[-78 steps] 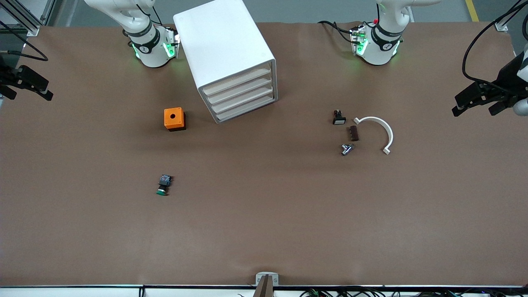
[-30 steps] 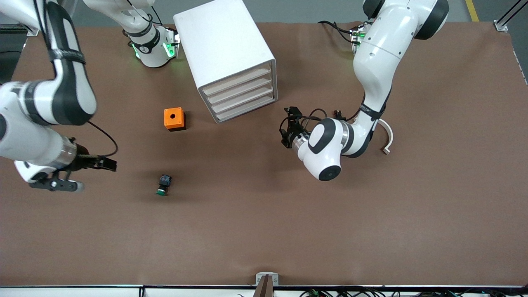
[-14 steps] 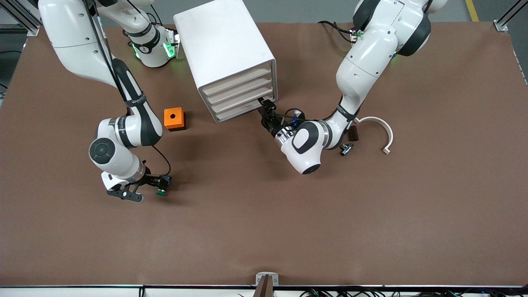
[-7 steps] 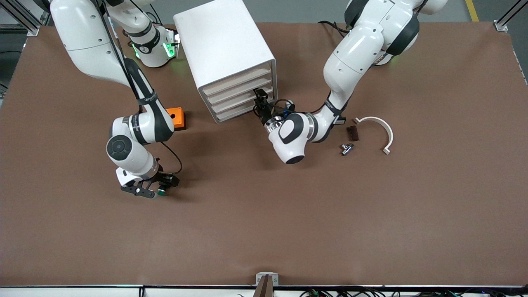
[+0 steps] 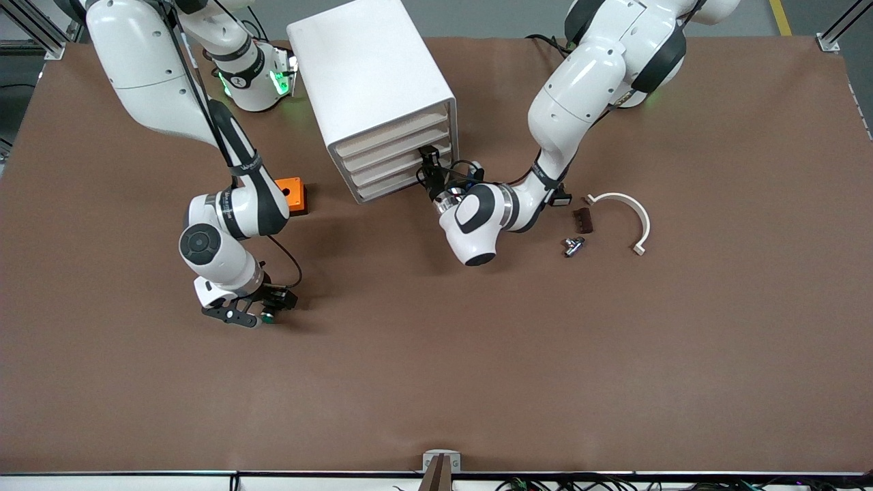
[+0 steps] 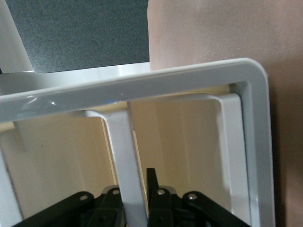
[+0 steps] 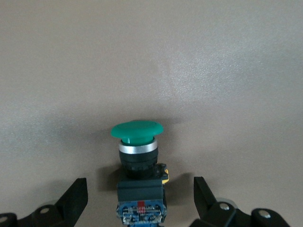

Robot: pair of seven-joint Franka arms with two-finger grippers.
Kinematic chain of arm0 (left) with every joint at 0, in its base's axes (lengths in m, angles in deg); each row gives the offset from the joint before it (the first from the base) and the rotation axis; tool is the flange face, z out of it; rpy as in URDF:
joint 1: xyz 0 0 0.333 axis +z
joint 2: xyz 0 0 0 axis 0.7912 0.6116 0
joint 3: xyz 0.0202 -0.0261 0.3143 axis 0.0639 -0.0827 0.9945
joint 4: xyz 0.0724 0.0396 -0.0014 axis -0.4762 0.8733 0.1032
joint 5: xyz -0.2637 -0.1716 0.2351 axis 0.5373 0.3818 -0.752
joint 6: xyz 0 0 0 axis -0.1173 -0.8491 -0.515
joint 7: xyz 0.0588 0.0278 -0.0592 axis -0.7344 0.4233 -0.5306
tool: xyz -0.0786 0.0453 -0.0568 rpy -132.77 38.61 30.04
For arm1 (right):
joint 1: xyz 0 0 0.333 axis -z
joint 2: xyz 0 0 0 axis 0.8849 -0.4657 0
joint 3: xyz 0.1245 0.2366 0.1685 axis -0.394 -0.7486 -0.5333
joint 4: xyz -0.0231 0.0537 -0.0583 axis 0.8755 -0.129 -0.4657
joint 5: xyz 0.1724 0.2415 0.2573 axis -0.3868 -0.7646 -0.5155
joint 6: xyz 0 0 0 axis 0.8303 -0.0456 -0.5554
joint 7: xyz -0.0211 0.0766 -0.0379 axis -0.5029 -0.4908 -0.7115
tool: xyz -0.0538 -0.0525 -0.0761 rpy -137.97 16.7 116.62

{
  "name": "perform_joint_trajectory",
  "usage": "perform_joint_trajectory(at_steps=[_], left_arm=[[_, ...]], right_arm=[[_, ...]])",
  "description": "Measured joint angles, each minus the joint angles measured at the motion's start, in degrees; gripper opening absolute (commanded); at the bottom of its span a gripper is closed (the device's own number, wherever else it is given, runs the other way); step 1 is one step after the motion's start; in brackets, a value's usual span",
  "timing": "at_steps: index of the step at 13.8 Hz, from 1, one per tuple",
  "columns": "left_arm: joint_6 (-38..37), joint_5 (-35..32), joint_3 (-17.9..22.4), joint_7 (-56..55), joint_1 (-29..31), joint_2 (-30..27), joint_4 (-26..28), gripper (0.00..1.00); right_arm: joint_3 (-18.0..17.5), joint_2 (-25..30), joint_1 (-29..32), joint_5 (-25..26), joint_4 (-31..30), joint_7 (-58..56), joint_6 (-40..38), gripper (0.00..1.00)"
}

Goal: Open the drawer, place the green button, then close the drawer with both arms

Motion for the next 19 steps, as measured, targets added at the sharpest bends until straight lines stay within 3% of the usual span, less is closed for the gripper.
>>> perform_joint_trajectory(at_steps=[2,3,5,6,12,16,19], left_arm=[[-0.42,0.25,0.00,-0.62,0.16,-0.01,-0.05,0.08],[-0.44,0.30,0.10,-1.09,0.25,0.00,-0.07,0.07],[-0.55,0.38,0.19,-2.41,0.84,0.00,-0.07,0.07],[-0.60,0.54,0.22,-2.86,1.37,0.02,-0.07,0.07],[-0.63,1.91,0.56,-3.04,5.94,0.33,-0.08,0.10],[-0.44,4.58,1.55,-2.83,8.49,0.66,-0.26,0.12],[-0.25,5.85,1.67,-2.76,10.21,0.95,-0.37,0.13]], right_arm=[[0.00,-0.09,0.00,0.00,0.00,0.00,-0.02,0.60],[-0.01,-0.11,-0.03,0.00,0.00,0.01,-0.04,0.40],[-0.04,-0.12,-0.14,0.00,0.02,0.05,-0.39,0.10],[-0.05,-0.12,-0.17,0.00,0.08,0.21,-1.09,0.03],[0.02,1.81,-0.24,-0.01,3.76,1.30,-10.83,0.00],[-0.23,9.67,-0.45,-0.06,6.68,6.54,-25.03,0.00],[-1.33,15.92,-4.48,-2.31,7.56,18.05,-31.69,0.00]])
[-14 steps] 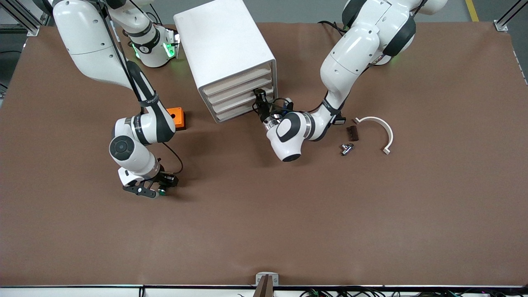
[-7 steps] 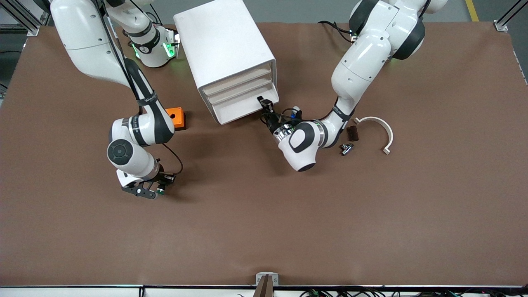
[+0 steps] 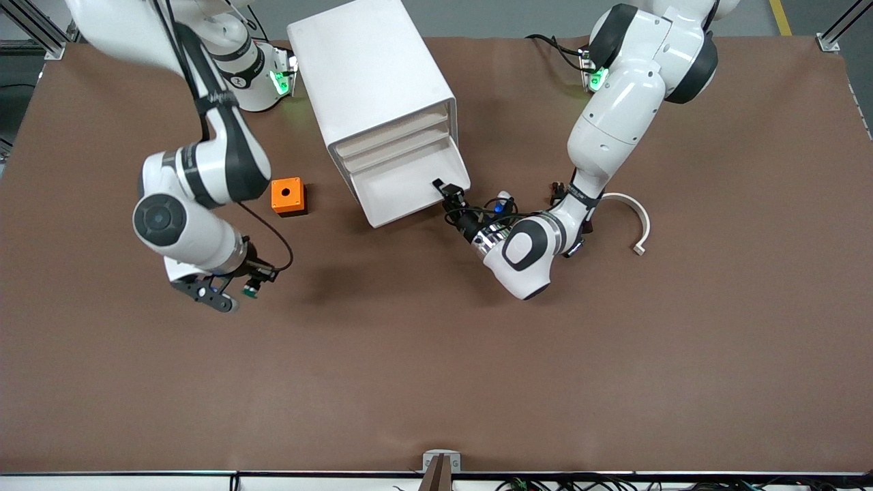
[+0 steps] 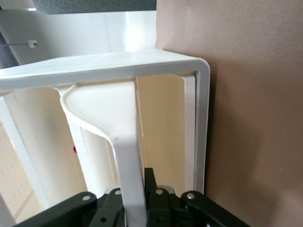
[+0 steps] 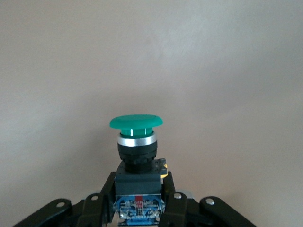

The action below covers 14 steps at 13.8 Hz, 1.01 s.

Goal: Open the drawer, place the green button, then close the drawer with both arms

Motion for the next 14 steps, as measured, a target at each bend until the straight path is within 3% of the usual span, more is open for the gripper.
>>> perform_joint_trajectory(at_steps=[4,6,8,10,14], left_arm=[[0.71,0.27,0.01,0.05,1.19,0.16,-0.20,0.22],[0.97,0.28,0.03,0.40,1.23,0.27,-0.27,0.42],[1.79,0.29,0.04,2.30,1.30,0.33,-0.38,0.82],[2.13,0.30,0.05,6.59,1.72,0.34,-1.14,0.99],[2.63,0.29,0.54,16.52,2.81,0.22,-5.70,0.99]], right_arm=[[-0.58,2.85,-10.08,-1.97,-0.87,18.46,-1.31,0.00],[-0.63,2.78,-14.26,-2.29,-1.67,26.72,0.12,0.00],[-0.65,2.68,-18.19,-2.43,-2.38,34.10,2.09,0.00],[-0.63,2.60,-21.68,-2.52,-3.92,40.41,5.33,0.00],[-0.60,1.91,-27.28,-2.53,-5.98,50.36,10.28,0.00]])
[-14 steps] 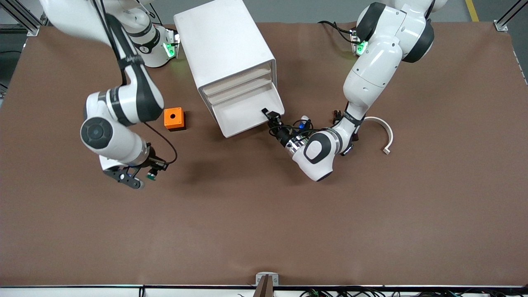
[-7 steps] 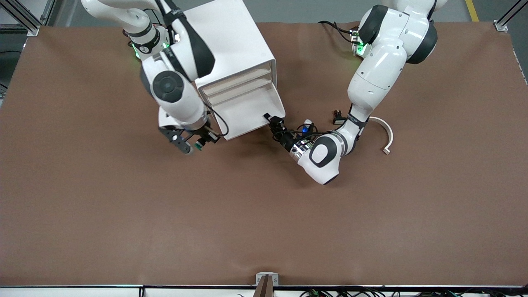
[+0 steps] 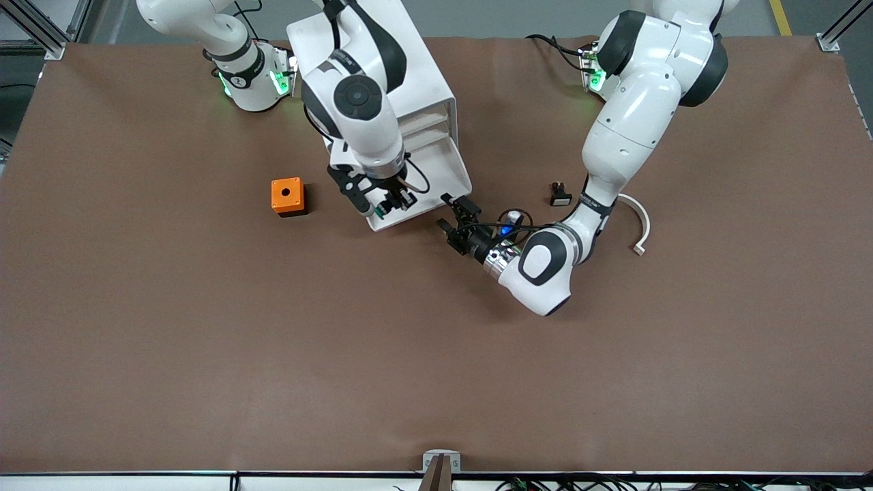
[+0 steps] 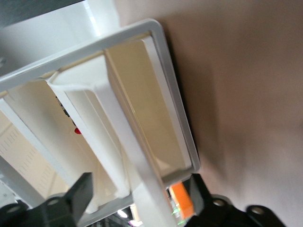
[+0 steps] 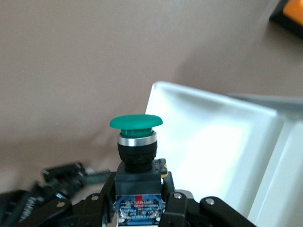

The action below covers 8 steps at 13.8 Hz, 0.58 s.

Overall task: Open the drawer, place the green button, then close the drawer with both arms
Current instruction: 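Carry the green button into the open drawer with the right gripper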

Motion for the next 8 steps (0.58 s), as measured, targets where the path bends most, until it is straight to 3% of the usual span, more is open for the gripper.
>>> perform_joint_trajectory(at_steps=[5,8], left_arm=[[0.45,-1.70,4.09,19.03,-0.02,-0.47,-4.79,0.99],[2.51,-6.21,4.99,30.54,-0.04,-0.87,-7.62,0.99]], right_arm=[[0.02,-2.44,-4.75,0.00,-0.32,7.57,2.70,0.00],[0.02,-4.55,-7.04,0.00,-0.36,10.66,4.76,0.00]])
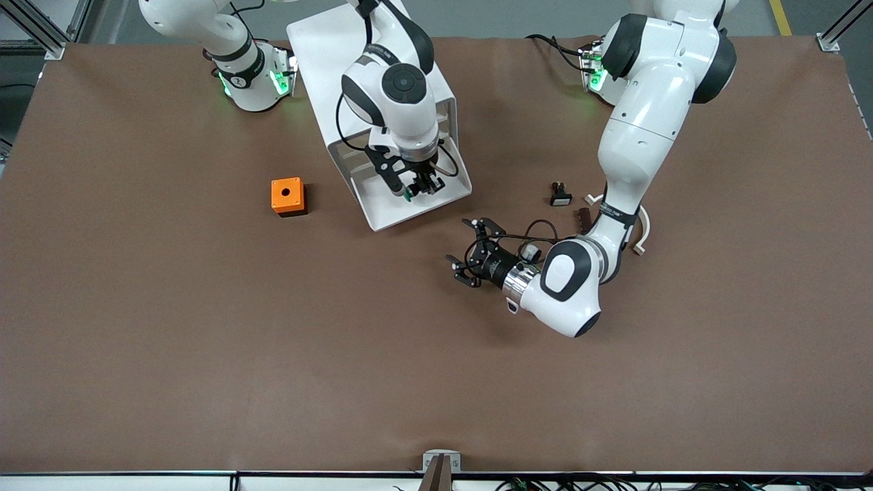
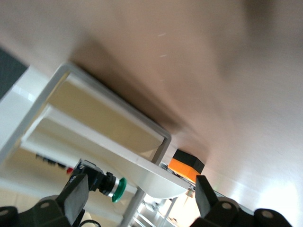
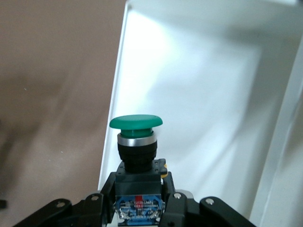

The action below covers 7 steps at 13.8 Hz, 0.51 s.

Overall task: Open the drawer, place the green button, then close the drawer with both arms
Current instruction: 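Carry the green button into the open drawer with the right gripper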

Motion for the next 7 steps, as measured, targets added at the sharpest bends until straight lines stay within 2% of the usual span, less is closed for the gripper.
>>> perform_joint_trajectory(at_steps=[6,7], left_arm=[[8.70,-13.50,0.17,17.04,-0.04,-4.42,-1.17,0.99],[10.50,-15.88,0.18,18.32,-0.08,-5.24,-1.18,0.99]], right_arm=[[0.03,-2.12,-2.70,0.03,0.01,4.66,1.47,0.02],[0.03,-2.14,-2.82,0.05,0.01,5.33,1.44,0.31]])
